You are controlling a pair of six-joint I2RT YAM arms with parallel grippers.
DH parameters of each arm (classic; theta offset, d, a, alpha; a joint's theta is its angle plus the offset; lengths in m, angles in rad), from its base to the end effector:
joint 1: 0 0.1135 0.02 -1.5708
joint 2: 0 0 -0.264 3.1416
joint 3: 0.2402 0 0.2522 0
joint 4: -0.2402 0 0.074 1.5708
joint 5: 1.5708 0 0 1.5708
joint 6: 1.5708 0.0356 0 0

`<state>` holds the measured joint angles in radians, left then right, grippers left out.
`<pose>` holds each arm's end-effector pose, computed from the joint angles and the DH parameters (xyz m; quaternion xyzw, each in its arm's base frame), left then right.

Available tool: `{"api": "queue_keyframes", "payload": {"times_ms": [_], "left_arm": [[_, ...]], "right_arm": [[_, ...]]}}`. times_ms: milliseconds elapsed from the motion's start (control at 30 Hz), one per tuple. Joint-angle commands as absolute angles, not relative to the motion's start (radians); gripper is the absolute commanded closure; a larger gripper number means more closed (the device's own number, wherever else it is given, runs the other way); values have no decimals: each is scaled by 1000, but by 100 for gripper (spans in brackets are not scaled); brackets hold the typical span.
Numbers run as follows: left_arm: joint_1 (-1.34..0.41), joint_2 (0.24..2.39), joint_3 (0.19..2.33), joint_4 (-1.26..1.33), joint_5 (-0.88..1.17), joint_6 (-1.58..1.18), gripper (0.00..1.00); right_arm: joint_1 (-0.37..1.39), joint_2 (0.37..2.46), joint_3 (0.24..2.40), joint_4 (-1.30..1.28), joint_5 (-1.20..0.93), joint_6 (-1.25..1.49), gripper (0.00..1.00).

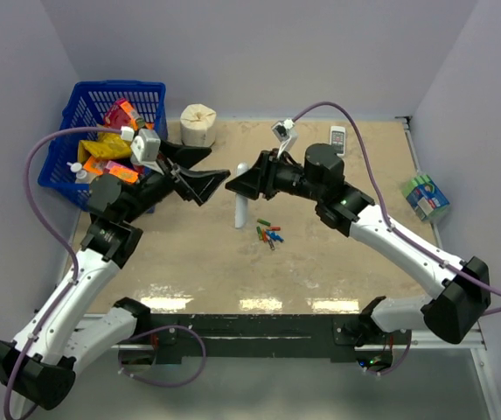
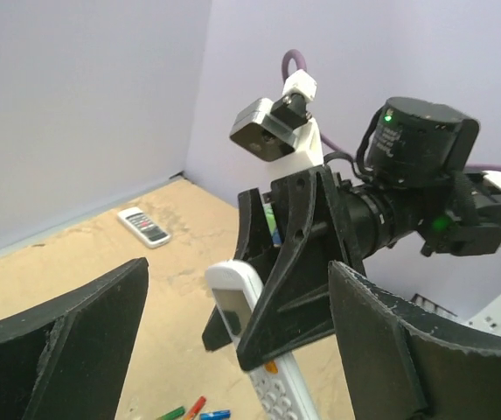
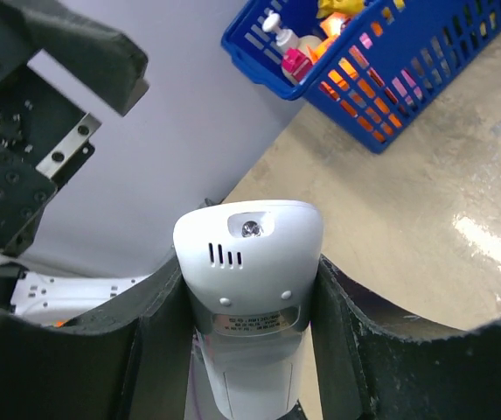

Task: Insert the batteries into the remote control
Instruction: Adjust the remote control.

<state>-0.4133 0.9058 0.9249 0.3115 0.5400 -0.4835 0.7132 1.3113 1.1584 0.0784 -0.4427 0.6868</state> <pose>0.1756 -0.0970 0.4198 0.1973 0.5673 -0.4797 0.6396 0.2240 0.2139 0.3827 -0.1588 0.7130 0.5506 0.4040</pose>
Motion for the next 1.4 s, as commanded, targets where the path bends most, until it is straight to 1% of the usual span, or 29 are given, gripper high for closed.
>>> {"api": "queue_keyframes", "payload": {"times_ms": [0,200,400,433,600,833,967,1100,1200,1300,1333,1367], "left_arm": [[-419,832,858,265,411,-399,12],[-483,801,747,253,336,-368,12],[-641,802,667,339,158,-359,12],[-673,807,661,350,105,-356,12],[-771,870,632,429,5,-330,12],[-834,953,606,492,-208,-313,13],[-842,966,575,575,-247,-321,23],[-845,1000,587,606,-229,-310,28],[-845,1011,589,647,-204,-299,35],[-845,1028,597,667,-184,-288,45],[-845,1034,600,666,-178,-284,51],[-845,1040,604,664,-175,-284,54]], "right_arm": [[713,1302,1154,106,-289,794,100],[713,1285,1152,51,-92,923,100],[715,1278,1173,-41,77,1083,100],[715,1281,1177,-58,87,1116,100],[715,1281,1167,-63,106,1195,100],[713,1256,1126,-43,147,1264,99],[715,1259,1117,-28,144,1279,99],[713,1262,1111,-12,147,1293,99],[713,1270,1109,-8,143,1301,99],[713,1272,1097,-5,140,1321,99],[715,1273,1094,-3,140,1325,99],[715,1275,1092,20,138,1327,99]]}}
